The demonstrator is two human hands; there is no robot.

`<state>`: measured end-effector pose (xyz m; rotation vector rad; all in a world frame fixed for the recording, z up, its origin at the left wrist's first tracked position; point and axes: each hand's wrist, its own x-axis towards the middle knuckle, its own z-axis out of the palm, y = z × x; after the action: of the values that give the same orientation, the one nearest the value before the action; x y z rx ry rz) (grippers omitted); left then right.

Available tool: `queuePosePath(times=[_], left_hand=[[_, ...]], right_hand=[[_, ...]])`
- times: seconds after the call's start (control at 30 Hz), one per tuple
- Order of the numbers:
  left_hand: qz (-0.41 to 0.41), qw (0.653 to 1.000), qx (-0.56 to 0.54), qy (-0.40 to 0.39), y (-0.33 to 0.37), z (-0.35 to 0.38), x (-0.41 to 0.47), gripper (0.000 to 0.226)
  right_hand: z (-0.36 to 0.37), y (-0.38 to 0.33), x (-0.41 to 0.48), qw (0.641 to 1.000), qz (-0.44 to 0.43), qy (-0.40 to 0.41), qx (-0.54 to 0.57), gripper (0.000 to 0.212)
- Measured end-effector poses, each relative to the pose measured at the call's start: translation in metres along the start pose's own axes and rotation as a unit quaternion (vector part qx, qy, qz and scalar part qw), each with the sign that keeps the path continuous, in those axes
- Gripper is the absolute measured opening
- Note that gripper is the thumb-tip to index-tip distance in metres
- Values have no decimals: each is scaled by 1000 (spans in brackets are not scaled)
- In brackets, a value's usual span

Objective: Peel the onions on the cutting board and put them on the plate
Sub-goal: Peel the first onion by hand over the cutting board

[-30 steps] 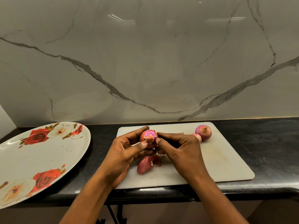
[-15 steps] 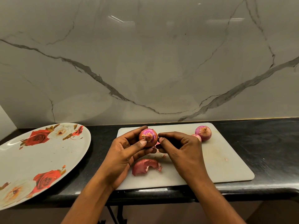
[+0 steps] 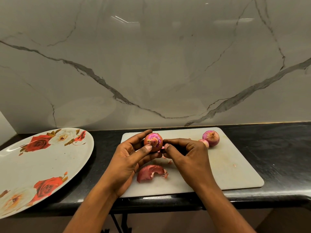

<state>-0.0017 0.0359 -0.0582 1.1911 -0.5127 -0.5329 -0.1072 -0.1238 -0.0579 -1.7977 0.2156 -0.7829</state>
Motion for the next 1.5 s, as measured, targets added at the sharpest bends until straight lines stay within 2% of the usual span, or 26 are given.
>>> queuePosePath(times=[0.17, 0.47, 0.63, 1.03, 1.2, 1.5], left_hand=[[1, 1000, 9, -7, 1, 0, 0, 53], [-3, 1000, 7, -17, 0, -2, -1, 52], [-8, 1000, 8, -18, 0, -1, -1, 52], [-17, 1000, -4, -11, 1, -2, 0, 50], [-13, 1000, -9, -8, 2, 0, -1, 52], [-6, 1000, -10, -5, 3, 3, -2, 54]], right_hand=[[0, -1, 2, 1000, -2, -8, 0, 17], [-4, -2, 3, 1000, 7, -3, 16, 23], [-3, -2, 3, 1000, 16, -6, 20, 13], [-3, -3, 3, 1000, -5, 1, 3, 25], [-2, -6, 2, 1000, -6, -6, 24, 15], [-3, -3, 0, 999, -30, -2, -14, 19]])
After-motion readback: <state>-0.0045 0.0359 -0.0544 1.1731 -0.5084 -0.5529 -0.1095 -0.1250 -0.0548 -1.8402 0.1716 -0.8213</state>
